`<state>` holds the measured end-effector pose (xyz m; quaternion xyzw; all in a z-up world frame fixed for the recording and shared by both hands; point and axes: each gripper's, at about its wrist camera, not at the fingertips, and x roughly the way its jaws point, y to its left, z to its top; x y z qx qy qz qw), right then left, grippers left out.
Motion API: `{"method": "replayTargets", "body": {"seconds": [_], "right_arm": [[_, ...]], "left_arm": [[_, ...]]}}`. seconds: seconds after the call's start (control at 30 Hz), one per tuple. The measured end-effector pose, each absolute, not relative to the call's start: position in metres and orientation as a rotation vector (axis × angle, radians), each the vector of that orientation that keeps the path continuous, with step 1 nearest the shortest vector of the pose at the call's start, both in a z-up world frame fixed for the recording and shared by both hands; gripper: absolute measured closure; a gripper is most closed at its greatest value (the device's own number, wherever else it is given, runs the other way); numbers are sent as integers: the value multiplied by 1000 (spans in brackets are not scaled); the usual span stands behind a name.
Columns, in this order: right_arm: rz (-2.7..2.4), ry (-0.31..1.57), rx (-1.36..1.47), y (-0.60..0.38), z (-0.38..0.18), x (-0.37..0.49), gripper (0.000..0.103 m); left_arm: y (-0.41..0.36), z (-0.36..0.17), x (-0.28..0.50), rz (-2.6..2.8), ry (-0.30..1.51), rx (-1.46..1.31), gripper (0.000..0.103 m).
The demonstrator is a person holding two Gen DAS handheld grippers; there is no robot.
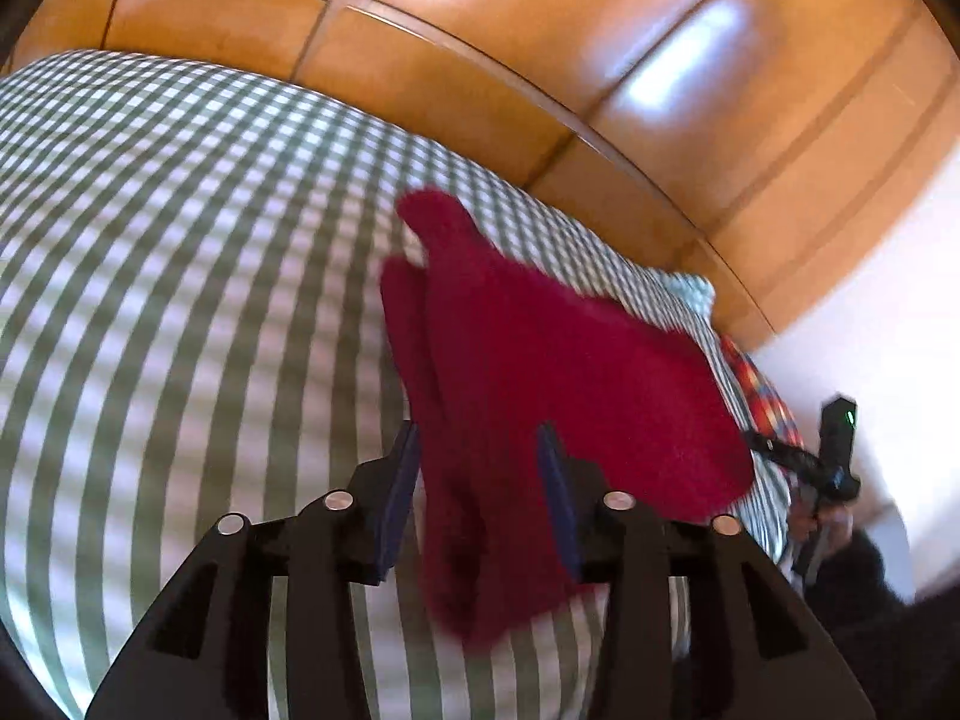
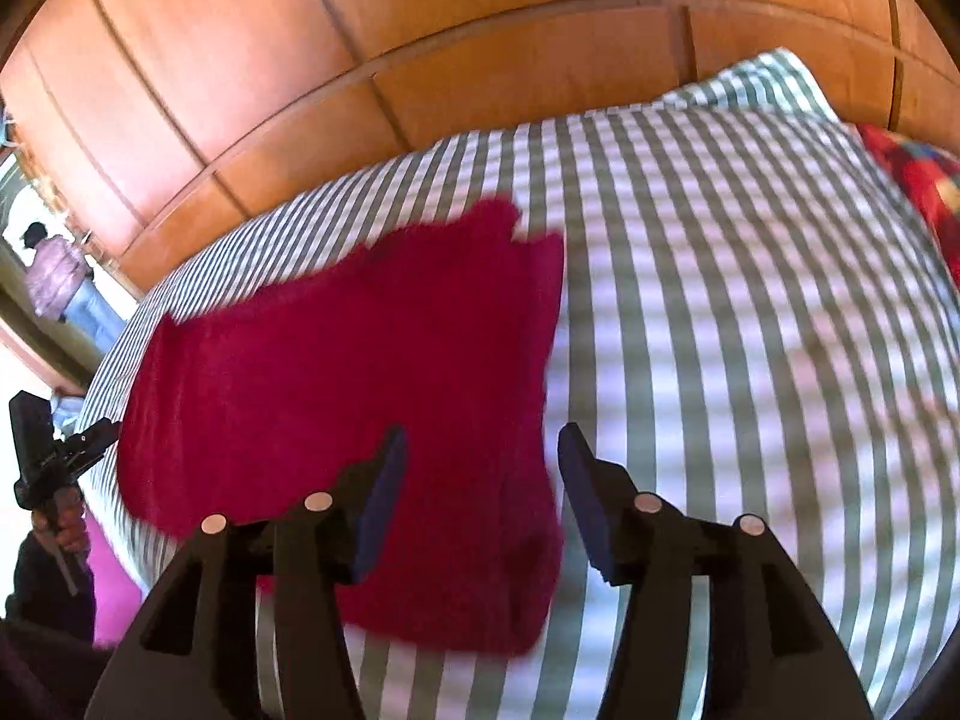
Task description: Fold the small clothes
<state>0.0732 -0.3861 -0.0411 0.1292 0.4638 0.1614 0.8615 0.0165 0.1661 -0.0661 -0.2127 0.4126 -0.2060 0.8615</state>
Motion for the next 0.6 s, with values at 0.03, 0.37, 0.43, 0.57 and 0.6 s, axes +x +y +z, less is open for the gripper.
{"method": "replayTargets", "body": {"seconds": [0.03, 0.37, 0.43, 0.57, 0.6], "right_arm": [[350, 982, 279, -385, -45, 67, 51], [334, 1037, 287, -376, -65, 50, 89], [335, 1023, 237, -374, -55, 53, 92], [373, 967, 153, -377, -21, 39, 93], [380, 974, 129, -378, -19, 32, 93]], "left_arm": [[165, -69, 5, -442, 866, -442, 50], [133, -101, -19, -528, 921, -368, 81], [133, -94, -20, -529, 912, -325, 96], [148, -63, -32, -537, 865, -263, 97], [151, -61, -38, -542, 867, -254, 97]]}}
